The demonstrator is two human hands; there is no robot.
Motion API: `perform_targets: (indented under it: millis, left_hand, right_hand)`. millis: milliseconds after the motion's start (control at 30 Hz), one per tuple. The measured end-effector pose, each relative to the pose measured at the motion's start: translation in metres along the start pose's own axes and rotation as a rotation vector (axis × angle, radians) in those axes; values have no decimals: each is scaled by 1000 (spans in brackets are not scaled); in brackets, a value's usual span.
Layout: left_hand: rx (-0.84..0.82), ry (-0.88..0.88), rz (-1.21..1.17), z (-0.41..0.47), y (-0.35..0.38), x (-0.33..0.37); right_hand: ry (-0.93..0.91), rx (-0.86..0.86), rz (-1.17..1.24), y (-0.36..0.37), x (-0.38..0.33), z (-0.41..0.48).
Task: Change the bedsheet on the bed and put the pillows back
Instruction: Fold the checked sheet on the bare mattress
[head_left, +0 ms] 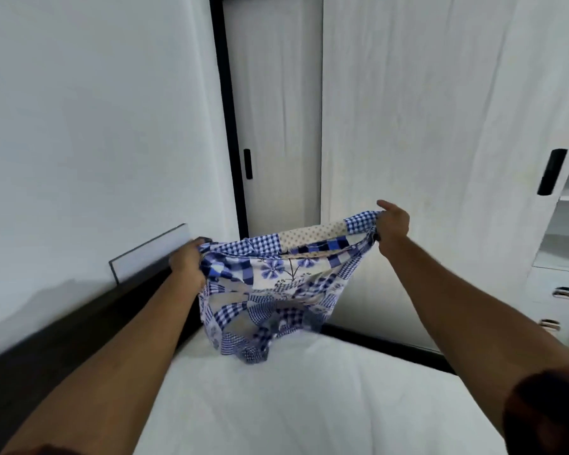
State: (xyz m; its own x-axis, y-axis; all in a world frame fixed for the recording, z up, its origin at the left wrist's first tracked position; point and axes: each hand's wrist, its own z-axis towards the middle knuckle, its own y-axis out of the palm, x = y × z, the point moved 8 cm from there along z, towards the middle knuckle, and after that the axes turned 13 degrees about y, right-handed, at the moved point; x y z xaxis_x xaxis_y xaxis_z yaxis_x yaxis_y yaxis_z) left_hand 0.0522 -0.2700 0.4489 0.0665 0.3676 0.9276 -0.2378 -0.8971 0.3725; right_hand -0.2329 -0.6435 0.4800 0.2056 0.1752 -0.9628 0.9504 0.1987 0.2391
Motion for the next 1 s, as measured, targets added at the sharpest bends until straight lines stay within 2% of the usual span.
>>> perform_targets:
  millis: [100, 233, 400, 500, 567, 633, 667, 700, 767, 833, 867, 933, 967, 1000]
  left_hand:
    - [90, 13, 96, -12, -24, -22]
    - [49, -108, 258, -53, -57, -84]
    - [46, -384, 667, -151, -169, -251]
    - [-34, -623, 782, -227, -224, -321]
    - [-13, -730, 821, -262, -261, -352]
    - [-59, -804, 872, -286, -290, -379]
    - [-102, -831, 857, -293, -300, -392]
    - [-83, -905, 815, -306, -296, -390]
    - [-70, -1089, 644, -327, -292, -407]
    - [-124, -1187, 563, -327, -264, -411]
    - [-135, -1154, 545, -305, -253, -416]
    - [-184, -963, 388, -243, -193, -400]
    - [-151, -854, 267, -207, -148, -372]
    - [-129, -771, 116, -173, -107, -340]
  right_hand:
    - [-199, 25, -245, -8, 0, -16]
    - [-108, 24, -334, -41, 73, -40]
    - [331, -8, -584, -149, 271, -89]
    - [617, 8, -677, -235, 378, -142]
    - [845, -32, -612, -286, 443, -177]
    - [1090, -87, -445, -308, 476, -224]
    - [1144, -103, -426, -318, 489, -236]
    - [1183, -59, -425, -324, 493, -247]
    - [1136, 125, -454, -331, 486, -252]
    - [1070, 216, -341, -304, 463, -245]
    - [1004, 162, -318, -270, 442, -228]
    - [937, -86, -276, -179, 395, -185]
    - [920, -127, -206, -137, 369, -156]
    - [820, -140, -179, -107, 346, -115]
